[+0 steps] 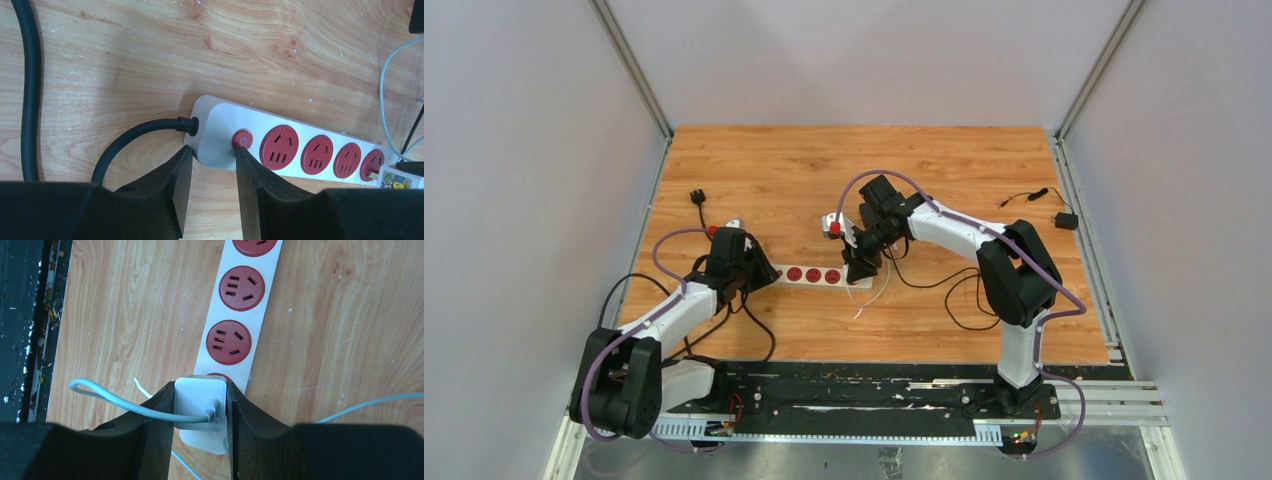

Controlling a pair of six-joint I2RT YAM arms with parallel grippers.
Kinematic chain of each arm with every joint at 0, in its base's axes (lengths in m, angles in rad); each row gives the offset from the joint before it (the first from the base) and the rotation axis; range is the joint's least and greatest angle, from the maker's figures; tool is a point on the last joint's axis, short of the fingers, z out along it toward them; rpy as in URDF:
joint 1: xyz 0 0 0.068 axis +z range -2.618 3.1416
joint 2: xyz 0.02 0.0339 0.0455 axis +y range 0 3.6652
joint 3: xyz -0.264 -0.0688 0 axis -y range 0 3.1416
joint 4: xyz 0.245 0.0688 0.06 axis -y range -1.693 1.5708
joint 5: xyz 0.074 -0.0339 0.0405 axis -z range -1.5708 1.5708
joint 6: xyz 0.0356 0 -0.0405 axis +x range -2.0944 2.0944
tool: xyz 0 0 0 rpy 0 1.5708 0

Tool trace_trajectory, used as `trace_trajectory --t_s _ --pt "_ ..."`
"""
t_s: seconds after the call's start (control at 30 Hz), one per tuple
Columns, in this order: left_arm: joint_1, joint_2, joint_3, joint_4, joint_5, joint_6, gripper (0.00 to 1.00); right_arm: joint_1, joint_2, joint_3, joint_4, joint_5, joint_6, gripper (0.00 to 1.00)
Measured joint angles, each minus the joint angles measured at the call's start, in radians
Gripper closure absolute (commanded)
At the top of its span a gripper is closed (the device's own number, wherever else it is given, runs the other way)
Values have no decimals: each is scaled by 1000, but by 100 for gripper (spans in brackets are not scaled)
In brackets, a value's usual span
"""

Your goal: Insert the plug

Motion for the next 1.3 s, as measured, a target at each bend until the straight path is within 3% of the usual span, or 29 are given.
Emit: trace_trajectory --t_s 1.3 --pt "0 -1 0 -2 -7 -7 60 4 -80 -146 208 72 163 100"
